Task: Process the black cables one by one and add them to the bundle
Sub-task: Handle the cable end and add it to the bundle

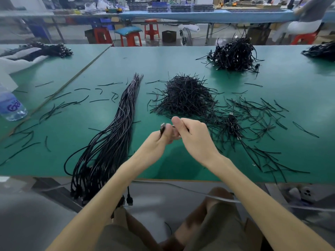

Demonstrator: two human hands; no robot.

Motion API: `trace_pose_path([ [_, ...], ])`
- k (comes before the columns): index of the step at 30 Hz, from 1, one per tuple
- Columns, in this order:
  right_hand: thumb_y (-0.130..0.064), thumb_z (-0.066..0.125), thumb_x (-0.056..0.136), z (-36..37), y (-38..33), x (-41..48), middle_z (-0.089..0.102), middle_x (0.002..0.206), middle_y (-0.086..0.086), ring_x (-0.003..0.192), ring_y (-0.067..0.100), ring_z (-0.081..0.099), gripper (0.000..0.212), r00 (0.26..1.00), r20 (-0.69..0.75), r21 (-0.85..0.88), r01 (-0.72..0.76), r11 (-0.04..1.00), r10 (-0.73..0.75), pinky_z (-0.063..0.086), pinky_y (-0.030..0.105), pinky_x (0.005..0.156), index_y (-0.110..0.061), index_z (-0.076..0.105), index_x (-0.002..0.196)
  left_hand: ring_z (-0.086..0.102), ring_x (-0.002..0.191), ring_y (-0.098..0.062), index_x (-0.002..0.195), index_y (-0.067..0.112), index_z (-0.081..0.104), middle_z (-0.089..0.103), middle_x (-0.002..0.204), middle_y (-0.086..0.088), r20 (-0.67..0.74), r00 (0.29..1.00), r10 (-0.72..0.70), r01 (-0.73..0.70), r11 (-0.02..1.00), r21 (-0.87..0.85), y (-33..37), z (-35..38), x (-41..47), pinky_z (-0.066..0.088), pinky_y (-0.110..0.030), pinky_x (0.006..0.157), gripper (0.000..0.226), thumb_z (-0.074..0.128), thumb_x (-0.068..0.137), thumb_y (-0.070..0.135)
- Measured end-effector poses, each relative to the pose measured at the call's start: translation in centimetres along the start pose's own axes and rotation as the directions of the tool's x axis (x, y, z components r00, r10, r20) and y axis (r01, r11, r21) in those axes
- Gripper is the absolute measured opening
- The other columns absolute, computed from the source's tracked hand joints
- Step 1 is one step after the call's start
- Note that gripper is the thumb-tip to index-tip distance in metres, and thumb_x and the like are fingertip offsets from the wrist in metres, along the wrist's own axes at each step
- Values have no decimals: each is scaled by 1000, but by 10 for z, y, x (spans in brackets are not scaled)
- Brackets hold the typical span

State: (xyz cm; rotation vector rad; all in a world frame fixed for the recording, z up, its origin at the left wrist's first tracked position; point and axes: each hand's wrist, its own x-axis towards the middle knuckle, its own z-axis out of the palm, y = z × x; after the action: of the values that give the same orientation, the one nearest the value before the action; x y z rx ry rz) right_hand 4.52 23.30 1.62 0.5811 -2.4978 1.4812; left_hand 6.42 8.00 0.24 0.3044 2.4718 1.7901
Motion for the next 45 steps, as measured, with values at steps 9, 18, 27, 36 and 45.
trace_pose_path([
  [9, -50, 43, 105, 15, 28, -23, 44, 54, -7, 49, 8, 37, 52, 994, 92, -3, -54, 999, 54, 30, 25, 54, -18, 53, 66, 57, 58, -9, 106, 11, 63, 59, 72, 9, -63, 978, -201, -14, 233, -972, 25, -18, 8, 45, -21, 69, 32, 37, 111, 26],
  [18, -47, 60, 98, -14, 14, 19, 56, 63, -4, 82, 25, 48, 47, 998, 41, -365, 62, 929, -50, 27, 35, 86, -22, 58, 58, 40, 47, -12, 69, 20, 65, 48, 49, 8, -15, 997, 76, -73, 989, 126, 5, 5, -13, 35, -28, 51, 54, 38, 101, 54],
  [27, -41, 44, 109, 8, -9, -9, 54, 56, -7, 55, 9, 49, 50, 990, -142, -6, -5, 1000, 4, 36, 22, 57, -20, 53, 64, 64, 101, 7, 97, 19, 74, 70, 93, 20, -20, 1000, -22, 14, 935, -354, 0, 15, -2, 47, -20, 90, 62, 25, 104, 57],
  [36, -39, 48, 107, 22, 6, -24, 54, 64, 1, 57, 20, 45, 37, 992, 56, -11, -116, 993, 117, 43, 42, 60, -17, 59, 80, 71, 79, -12, 104, 12, 68, 71, 84, 6, -108, 971, -214, -46, 277, -960, 5, -4, 11, 55, -26, 78, 33, 40, 110, 28],
  [45, -27, 76, 91, 20, 7, -16, 67, 112, -2, 76, 16, 73, 54, 951, 275, 208, -201, 957, 140, 57, 37, 81, -21, 50, 138, 22, 51, -9, 71, 23, 61, 29, 52, 7, -24, 978, -206, 57, 375, -925, -1, -6, 1, 21, -24, 56, 43, 45, 108, 38],
])
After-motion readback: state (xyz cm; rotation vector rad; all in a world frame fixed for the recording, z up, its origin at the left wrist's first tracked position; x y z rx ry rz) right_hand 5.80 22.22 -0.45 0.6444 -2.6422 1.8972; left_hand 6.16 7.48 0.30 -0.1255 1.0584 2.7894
